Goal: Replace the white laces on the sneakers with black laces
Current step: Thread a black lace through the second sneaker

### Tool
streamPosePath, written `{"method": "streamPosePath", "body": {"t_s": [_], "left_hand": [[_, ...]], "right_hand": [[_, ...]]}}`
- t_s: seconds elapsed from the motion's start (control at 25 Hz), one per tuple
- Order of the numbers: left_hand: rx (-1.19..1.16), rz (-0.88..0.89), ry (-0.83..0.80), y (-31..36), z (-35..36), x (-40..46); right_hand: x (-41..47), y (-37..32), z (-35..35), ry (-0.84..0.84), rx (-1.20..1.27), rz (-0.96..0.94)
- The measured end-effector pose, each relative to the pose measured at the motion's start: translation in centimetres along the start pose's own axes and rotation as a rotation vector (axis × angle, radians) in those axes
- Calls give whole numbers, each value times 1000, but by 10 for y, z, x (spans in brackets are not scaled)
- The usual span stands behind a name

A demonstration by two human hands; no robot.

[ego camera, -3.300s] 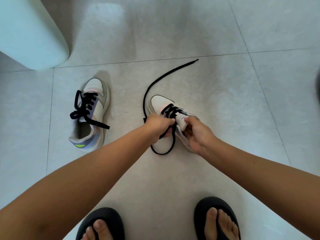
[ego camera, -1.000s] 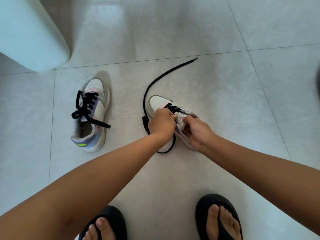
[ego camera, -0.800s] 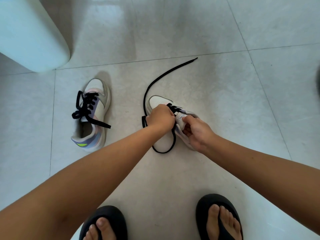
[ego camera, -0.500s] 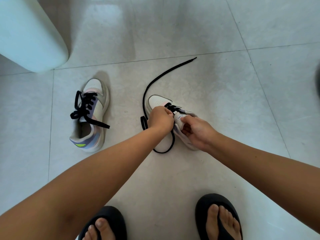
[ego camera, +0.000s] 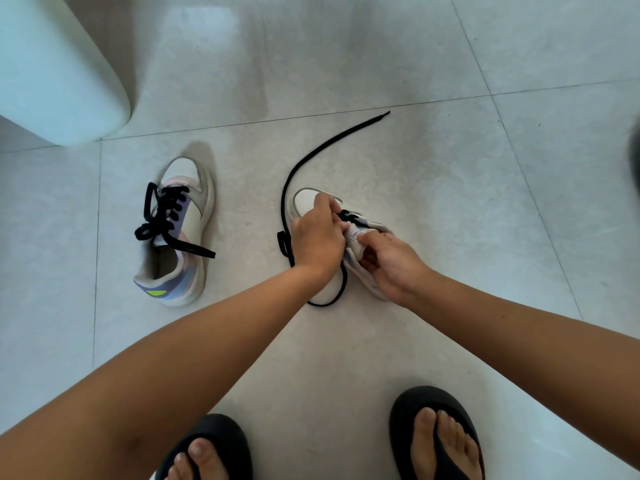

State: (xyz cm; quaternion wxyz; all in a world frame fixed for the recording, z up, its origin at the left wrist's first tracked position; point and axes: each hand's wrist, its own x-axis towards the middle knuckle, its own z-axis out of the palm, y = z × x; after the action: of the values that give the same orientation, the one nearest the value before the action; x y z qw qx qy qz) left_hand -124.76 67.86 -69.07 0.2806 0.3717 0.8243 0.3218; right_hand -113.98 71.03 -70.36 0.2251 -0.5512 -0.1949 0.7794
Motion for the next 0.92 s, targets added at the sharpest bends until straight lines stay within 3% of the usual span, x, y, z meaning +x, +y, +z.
{"method": "streamPosePath", "body": {"t_s": [0.12,0.24,0.56,0.72,0.92], "left_hand": [[-68,6,0,-5,5,3],[-55,62,-108,-10,7,7],[421,271,-349,15,-7,27],[281,271,-384,10,-15,33],[219,268,-450,0,-26,20]], "right_hand": [[3,2,-2,-5,-29,1],[6,3,-4,8,-46,1],[0,0,0,4,-39,22],[-6,-8,-5,-33,110,83],[-10,-6,-14,-99,-212,18]]}}
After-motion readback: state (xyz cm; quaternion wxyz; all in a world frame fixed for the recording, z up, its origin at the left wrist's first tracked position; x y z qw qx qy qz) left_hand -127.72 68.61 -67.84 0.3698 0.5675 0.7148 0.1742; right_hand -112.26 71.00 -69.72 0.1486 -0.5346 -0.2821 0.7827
